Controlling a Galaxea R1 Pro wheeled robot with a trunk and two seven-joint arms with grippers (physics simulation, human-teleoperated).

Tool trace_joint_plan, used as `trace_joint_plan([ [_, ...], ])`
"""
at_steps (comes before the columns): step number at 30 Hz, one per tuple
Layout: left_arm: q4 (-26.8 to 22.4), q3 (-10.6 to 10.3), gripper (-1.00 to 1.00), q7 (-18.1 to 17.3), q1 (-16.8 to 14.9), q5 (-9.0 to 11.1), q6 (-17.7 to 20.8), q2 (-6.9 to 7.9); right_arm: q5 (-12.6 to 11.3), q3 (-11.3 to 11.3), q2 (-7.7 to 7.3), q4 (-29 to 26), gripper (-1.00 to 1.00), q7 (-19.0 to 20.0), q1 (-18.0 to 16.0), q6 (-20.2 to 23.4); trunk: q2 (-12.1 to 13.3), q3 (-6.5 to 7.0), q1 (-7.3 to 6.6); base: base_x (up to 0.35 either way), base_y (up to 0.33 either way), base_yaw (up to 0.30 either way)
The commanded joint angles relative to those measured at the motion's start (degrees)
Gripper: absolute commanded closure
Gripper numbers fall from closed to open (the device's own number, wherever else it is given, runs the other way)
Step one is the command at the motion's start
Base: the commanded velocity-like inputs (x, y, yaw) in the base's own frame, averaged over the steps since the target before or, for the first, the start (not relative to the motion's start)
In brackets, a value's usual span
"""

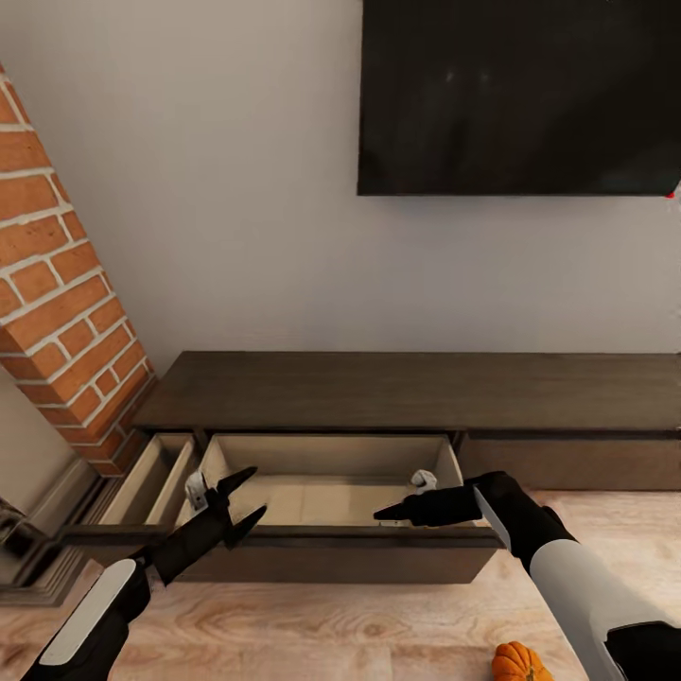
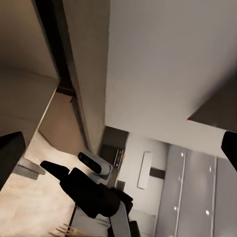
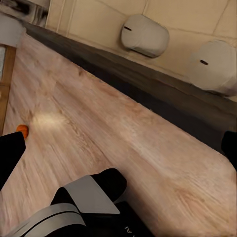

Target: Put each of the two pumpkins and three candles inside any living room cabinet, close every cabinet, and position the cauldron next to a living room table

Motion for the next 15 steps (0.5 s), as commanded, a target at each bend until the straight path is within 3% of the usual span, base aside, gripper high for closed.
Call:
trace_joint_plan([
  [1,0.51,-0.16,-1.00,-0.27,-0.03,-0.01,0.05,0.07,-0.36,0.28,-0.03,-0.05,-1.00,-0.05,-0.04,0.39,-0.02,-0.04,-0.04,-0.324,0.026,0.000],
  [6,1.27,-0.17,-1.00,-0.27,-0.03,-0.01,0.05,0.29,-0.36,0.28,0.01,-0.05,-1.00,-0.03,-0.03,0.44,-0.02,-0.04,-0.04,-0.268,0.010,0.000],
  [15,1.76,-0.30,-1.00,-0.21,-0.03,-0.11,0.05,0.43,0.09,0.69,0.18,0.17,-1.00,2.82,-0.04,0.62,-0.02,-0.04,-0.04,-0.031,0.001,0.000],
])
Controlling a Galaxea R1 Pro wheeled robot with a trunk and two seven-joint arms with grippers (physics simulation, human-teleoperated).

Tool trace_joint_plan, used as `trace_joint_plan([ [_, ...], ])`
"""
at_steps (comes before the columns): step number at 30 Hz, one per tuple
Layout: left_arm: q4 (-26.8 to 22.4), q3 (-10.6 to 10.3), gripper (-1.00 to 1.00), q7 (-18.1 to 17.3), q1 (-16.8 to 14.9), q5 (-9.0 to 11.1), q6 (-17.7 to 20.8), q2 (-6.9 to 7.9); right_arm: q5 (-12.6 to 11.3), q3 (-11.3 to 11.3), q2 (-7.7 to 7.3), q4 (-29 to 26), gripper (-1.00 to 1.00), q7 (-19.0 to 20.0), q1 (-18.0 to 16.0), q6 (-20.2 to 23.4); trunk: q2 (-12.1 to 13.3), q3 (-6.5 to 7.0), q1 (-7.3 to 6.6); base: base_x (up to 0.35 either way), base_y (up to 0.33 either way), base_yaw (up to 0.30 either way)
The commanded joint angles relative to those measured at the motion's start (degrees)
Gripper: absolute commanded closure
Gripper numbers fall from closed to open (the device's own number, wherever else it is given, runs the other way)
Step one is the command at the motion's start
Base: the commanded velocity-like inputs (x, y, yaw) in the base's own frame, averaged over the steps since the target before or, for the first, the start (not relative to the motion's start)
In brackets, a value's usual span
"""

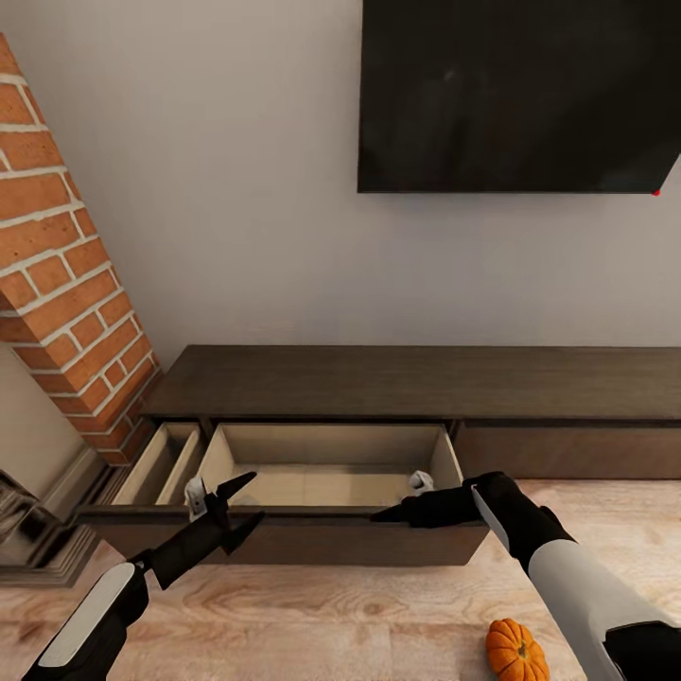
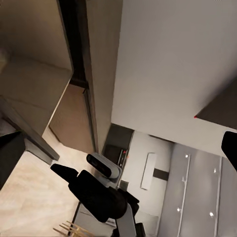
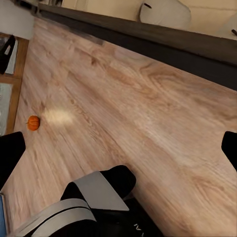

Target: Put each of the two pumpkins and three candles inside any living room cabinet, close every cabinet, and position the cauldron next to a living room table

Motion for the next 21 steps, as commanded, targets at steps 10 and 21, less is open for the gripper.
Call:
trace_joint_plan([
  [10,5.04,-1.43,-1.00,2.28,-0.03,-2.53,-0.11,0.06,0.03,0.47,0.38,3.96,-1.00,-10.08,0.94,-3.02,-0.02,-0.05,-0.01,0.000,0.000,0.000],
  [21,13.61,-1.32,-1.00,5.11,-0.03,-19.89,-1.09,-1.70,-0.27,0.49,3.55,16.43,-1.00,-23.91,1.30,-15.42,-0.02,-0.05,-0.01,0.000,0.000,0.000],
])
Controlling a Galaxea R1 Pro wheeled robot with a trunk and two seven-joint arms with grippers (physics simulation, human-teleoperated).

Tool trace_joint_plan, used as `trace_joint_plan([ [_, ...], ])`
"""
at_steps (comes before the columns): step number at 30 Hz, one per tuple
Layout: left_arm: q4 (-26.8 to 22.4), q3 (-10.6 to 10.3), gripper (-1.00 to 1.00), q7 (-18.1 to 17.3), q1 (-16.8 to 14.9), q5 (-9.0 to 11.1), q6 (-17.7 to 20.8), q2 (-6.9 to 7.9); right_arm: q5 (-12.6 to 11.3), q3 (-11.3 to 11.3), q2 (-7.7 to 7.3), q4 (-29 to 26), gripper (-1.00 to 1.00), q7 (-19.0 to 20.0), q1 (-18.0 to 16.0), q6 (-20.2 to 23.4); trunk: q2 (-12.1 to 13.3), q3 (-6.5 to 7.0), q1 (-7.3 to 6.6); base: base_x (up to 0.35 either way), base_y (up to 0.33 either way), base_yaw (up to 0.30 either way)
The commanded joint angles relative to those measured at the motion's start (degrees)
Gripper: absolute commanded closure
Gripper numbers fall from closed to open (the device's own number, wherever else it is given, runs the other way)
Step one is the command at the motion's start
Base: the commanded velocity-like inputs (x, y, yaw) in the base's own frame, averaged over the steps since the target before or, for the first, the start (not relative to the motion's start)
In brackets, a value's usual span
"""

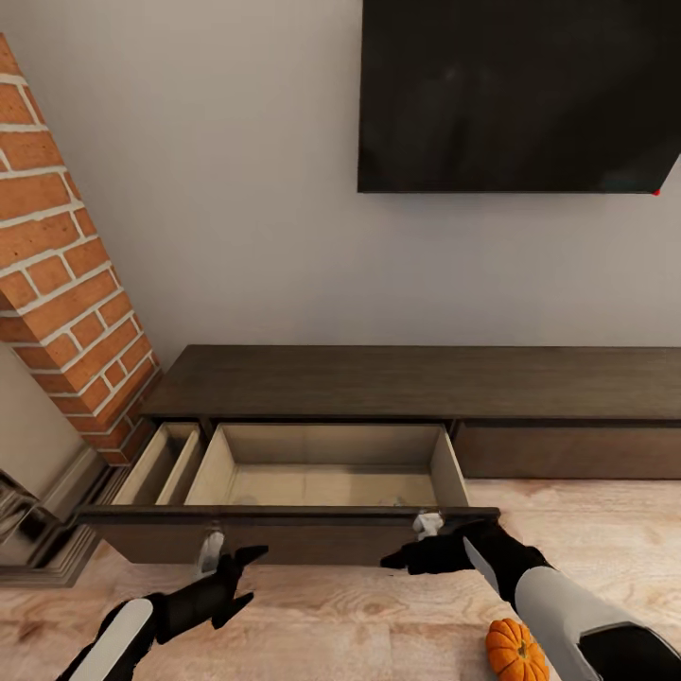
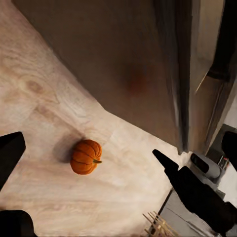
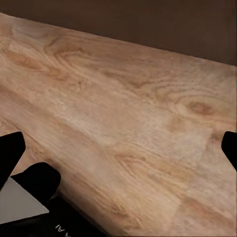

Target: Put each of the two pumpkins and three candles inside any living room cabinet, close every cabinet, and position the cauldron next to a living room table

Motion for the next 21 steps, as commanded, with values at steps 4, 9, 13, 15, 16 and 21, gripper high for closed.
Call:
trace_joint_plan([
  [4,2.79,0.00,-1.00,-0.21,-0.04,-10.52,-2.67,-1.72,-0.17,0.21,4.45,6.67,-1.00,-14.84,0.93,-10.67,-0.02,-0.04,-0.01,0.000,0.000,0.000],
  [9,5.57,-0.07,-1.00,0.06,-0.04,-27.26,-12.19,-3.09,-0.47,0.21,7.75,10.04,-1.00,-25.08,2.69,-20.03,-0.02,-0.04,-0.01,0.000,0.000,0.000],
  [13,6.92,-0.07,-1.00,5.99,-0.04,-41.55,-18.78,-6.33,-0.70,0.20,8.24,10.35,-1.00,-26.05,4.31,-25.86,-0.02,0.10,-0.01,0.000,0.000,-0.118],
  [15,6.93,-0.07,-1.00,9.41,-0.04,-44.30,-20.04,-7.62,-0.93,0.08,8.33,10.39,-1.00,-26.40,4.52,-26.52,-0.02,0.22,-0.01,0.000,0.000,-0.203],
  [16,6.91,-0.07,-1.00,9.91,-0.04,-44.66,-20.28,-7.83,-0.96,0.03,8.33,10.39,-1.00,-26.64,4.55,-26.62,-0.02,0.28,-0.01,0.000,0.000,-0.216],
  [21,6.80,-0.07,-1.00,10.75,-0.04,-45.31,-20.84,-7.92,-1.03,-0.05,8.39,10.40,-1.00,-27.87,4.74,-26.61,-0.02,0.55,-0.01,0.000,0.000,-0.194],
])
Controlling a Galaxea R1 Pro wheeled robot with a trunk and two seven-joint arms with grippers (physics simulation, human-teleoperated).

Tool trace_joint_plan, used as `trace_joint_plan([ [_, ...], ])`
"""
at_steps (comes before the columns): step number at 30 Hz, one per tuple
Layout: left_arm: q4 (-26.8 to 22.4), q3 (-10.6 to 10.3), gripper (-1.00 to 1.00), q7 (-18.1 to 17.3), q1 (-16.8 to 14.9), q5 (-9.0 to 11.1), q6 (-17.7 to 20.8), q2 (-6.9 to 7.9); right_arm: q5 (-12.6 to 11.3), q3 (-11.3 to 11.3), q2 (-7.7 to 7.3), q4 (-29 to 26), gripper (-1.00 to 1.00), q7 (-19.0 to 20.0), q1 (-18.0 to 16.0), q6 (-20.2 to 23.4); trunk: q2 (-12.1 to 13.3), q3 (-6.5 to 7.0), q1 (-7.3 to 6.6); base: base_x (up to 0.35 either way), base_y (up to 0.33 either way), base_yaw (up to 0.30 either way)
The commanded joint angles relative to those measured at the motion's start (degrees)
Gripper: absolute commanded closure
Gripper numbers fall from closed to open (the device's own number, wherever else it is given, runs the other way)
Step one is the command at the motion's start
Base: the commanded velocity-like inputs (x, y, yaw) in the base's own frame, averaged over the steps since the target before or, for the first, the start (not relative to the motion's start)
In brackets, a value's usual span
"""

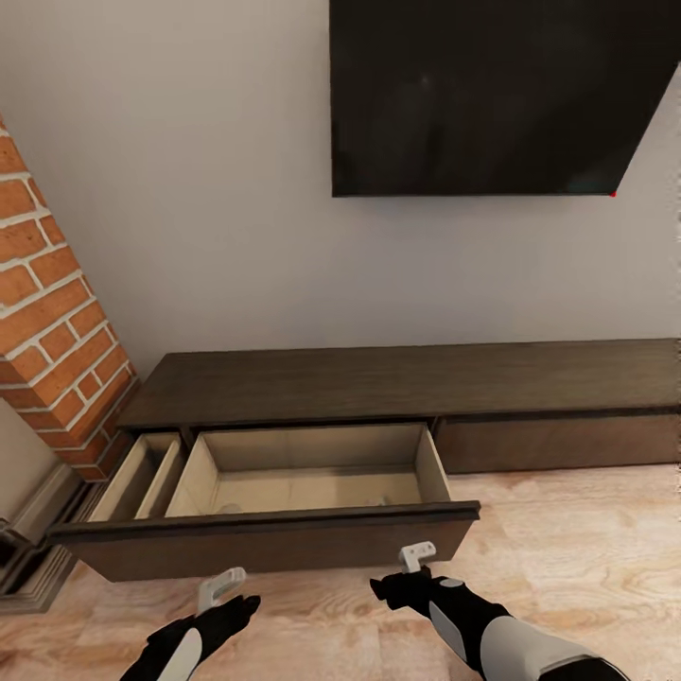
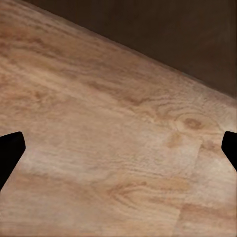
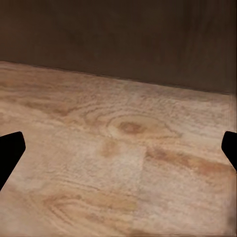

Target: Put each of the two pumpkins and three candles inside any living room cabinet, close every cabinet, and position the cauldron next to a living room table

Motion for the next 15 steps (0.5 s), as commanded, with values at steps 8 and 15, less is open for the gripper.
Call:
trace_joint_plan([
  [8,0.80,-0.30,-1.00,0.69,-0.01,-1.16,-3.51,0.04,-0.44,0.34,0.64,0.98,-1.00,-0.19,0.08,-0.12,-0.02,0.03,-0.01,0.057,0.114,-0.031],
  [15,1.21,-0.30,-1.00,0.70,-0.01,-2.07,-3.77,0.02,-0.41,0.34,0.81,1.09,-1.00,-0.21,0.09,-0.14,-0.02,0.24,-0.01,0.099,0.153,-0.065],
])
